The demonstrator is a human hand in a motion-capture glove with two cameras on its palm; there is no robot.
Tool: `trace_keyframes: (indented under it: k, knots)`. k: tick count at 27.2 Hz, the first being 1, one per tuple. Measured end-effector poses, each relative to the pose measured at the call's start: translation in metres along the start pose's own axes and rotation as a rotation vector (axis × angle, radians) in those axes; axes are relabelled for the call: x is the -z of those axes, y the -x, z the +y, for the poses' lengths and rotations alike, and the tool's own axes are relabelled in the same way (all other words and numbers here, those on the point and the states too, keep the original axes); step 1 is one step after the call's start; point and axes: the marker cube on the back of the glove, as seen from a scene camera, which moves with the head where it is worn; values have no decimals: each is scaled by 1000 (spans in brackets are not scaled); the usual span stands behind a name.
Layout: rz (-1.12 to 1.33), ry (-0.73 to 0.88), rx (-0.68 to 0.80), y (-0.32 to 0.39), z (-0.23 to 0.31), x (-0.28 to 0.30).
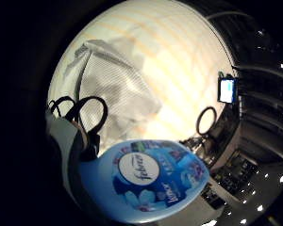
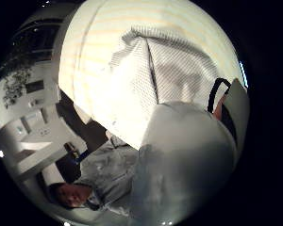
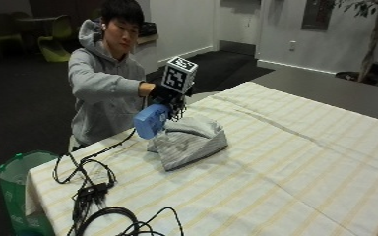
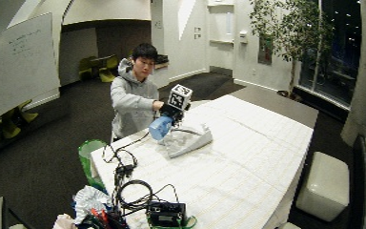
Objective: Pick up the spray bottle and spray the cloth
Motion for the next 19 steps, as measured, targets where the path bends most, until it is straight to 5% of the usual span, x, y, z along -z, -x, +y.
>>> trace_keyframes:
  k: [19]
  knots:
    - [-46,61,50,15,-7,-23]
